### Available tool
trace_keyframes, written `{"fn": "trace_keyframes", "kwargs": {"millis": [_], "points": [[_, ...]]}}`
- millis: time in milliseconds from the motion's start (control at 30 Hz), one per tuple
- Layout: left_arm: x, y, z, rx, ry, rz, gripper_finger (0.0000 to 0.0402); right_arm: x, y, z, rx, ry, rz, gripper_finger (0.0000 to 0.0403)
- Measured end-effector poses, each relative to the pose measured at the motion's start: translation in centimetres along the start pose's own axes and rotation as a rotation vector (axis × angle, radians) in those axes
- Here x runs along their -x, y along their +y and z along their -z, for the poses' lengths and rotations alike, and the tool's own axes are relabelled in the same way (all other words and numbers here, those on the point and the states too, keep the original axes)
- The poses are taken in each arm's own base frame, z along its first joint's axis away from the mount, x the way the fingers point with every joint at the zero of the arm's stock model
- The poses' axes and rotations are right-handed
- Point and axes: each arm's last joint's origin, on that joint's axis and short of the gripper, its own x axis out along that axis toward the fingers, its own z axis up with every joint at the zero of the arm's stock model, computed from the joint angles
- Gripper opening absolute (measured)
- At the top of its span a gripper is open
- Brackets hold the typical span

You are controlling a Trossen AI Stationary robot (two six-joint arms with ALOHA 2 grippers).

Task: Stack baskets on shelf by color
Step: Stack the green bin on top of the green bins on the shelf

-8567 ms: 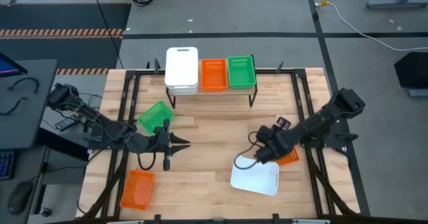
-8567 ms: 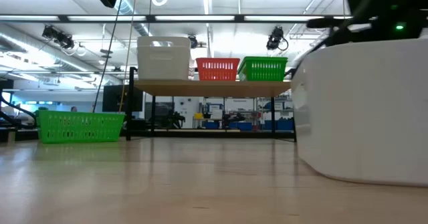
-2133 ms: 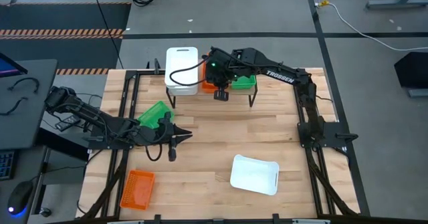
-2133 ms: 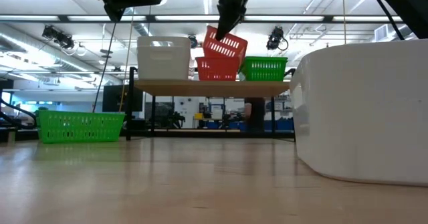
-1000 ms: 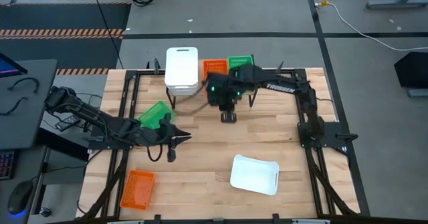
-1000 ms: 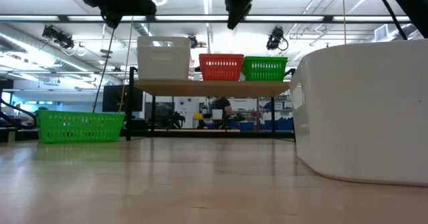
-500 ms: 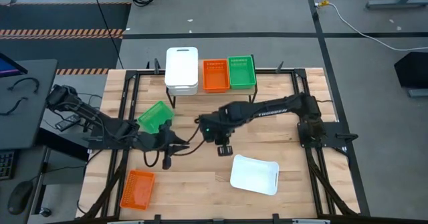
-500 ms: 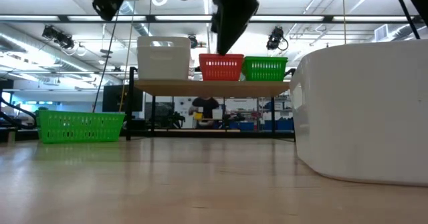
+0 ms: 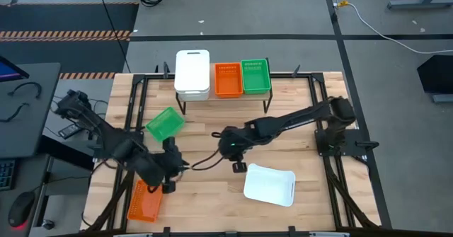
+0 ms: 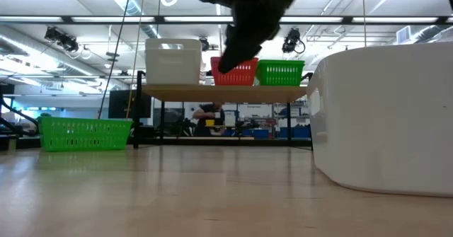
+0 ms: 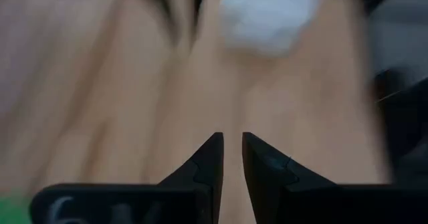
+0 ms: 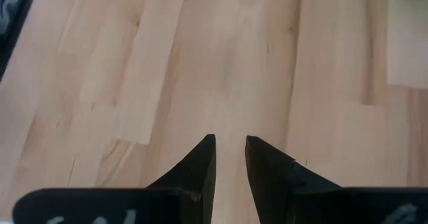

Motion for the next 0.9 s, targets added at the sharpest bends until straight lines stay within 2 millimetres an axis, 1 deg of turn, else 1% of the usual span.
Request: {"fn": "trace_keyframes", "kwargs": {"millis": [67,133,200,300,400,467,600,700,800,900], "points": [[-0.6,0.5,0.2,0.000,0.133,-0.126,0.0064,0.4,0.0,1.2,-0.021,-0.027,0.000,0.0087],[-1.1,1.8,0.8,0.019,0.295,-0.281,0.0064,1.4,0.0,2.4,-0.033,-0.054,0.002,0.0087],[-1.6,3.0,1.5,0.049,0.454,-0.365,0.0064,2.6,0.5,3.5,-0.030,-0.068,0.014,0.0087],[-2.2,4.4,2.3,0.093,0.636,-0.342,0.0064,4.4,1.2,5.7,-0.020,-0.079,0.073,0.0087],[-2.8,5.2,2.7,0.053,0.714,-0.308,0.0064,6.3,1.7,7.4,-0.009,-0.158,0.112,0.0087],[-3.0,5.6,2.8,0.026,0.737,-0.300,0.0064,7.2,1.9,8.7,-0.011,-0.226,0.106,0.0087],[-3.4,6.4,2.8,-0.051,0.773,-0.270,0.0071,7.8,2.1,11.2,-0.021,-0.350,0.071,0.0087],[-3.7,7.4,3.2,-0.070,0.845,-0.269,0.0089,7.9,2.0,12.9,-0.053,-0.410,0.058,0.0087],[-4.4,8.4,3.9,-0.035,0.913,-0.248,0.0117,8.0,1.9,13.8,-0.071,-0.420,0.058,0.0087],[-4.7,9.2,4.7,-0.042,0.972,-0.237,0.0147,8.1,1.8,14.1,-0.065,-0.405,0.061,0.0087]]}}
